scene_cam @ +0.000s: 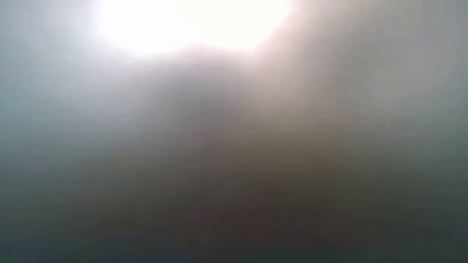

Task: Sort Maruchan noodles
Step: Put the orange noodle pack into the transparent bin

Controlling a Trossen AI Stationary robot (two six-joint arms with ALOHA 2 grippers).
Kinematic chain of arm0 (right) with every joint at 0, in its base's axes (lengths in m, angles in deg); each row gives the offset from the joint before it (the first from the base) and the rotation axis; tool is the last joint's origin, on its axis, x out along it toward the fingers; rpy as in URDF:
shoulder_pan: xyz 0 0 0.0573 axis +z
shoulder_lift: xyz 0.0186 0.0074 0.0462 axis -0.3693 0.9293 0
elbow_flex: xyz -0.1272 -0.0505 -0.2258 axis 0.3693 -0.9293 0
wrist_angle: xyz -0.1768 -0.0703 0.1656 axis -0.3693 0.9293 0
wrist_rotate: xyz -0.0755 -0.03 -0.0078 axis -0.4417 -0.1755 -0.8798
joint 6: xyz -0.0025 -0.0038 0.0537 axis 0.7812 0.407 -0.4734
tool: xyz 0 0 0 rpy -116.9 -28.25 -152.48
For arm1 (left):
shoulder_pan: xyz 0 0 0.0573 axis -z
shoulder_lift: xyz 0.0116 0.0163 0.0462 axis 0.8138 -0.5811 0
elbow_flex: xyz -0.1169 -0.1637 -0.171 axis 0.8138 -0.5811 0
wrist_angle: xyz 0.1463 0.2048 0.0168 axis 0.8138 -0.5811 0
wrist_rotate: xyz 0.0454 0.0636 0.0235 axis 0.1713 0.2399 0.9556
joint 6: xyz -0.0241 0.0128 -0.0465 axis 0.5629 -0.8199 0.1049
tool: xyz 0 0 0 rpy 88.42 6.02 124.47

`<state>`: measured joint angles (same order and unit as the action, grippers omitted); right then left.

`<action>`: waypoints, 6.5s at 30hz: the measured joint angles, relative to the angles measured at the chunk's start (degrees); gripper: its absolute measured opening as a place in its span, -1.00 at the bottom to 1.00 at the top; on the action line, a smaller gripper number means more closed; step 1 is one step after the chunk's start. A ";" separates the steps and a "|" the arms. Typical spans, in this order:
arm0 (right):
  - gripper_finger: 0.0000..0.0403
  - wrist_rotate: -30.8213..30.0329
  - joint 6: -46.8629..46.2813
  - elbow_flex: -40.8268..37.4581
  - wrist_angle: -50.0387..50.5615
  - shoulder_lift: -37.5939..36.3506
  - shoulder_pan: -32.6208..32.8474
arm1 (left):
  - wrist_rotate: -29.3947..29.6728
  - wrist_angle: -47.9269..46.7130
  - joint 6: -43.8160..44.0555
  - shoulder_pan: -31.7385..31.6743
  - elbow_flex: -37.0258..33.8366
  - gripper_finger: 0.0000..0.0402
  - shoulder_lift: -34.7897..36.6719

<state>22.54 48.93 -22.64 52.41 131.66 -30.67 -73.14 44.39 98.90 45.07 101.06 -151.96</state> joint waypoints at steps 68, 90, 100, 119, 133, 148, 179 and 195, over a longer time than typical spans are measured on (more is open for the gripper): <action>-0.31 -0.01 0.01 0.04 -1.46 0.00 0.00 | -19.45 0.79 4.22 0.20 10.88 -0.91 -12.44; -0.31 -0.01 -0.01 0.04 -1.46 0.00 -0.02 | -32.61 -2.22 3.75 -7.10 5.79 -1.00 -7.92; -0.31 0.02 0.00 0.04 -1.48 0.02 0.00 | -32.47 -4.18 3.79 -9.67 -3.34 -1.00 3.28; -0.31 0.00 -0.01 0.04 -1.49 0.02 -0.02 | -26.97 -15.05 0.54 -5.80 -20.26 -1.00 22.26; -0.31 0.01 0.01 0.04 -1.46 0.02 -0.02 | -24.97 -13.32 -3.87 -5.27 -19.67 -1.00 21.76; -0.31 -1.12 -1.40 0.04 -8.99 0.02 -0.02 | -19.47 -9.28 -1.86 -4.77 -18.61 -1.00 21.76; -0.31 -2.67 -9.19 0.02 -18.69 0.48 0.38 | -18.50 -72.06 -4.50 -2.31 -0.89 -0.33 23.03; -0.39 -6.45 -8.46 -0.10 -25.97 14.73 1.90 | -17.77 -20.64 13.55 1.26 -19.49 -0.29 22.44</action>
<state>16.09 40.48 -22.74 26.44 146.38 -28.77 -90.91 23.75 112.45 46.33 81.57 -129.52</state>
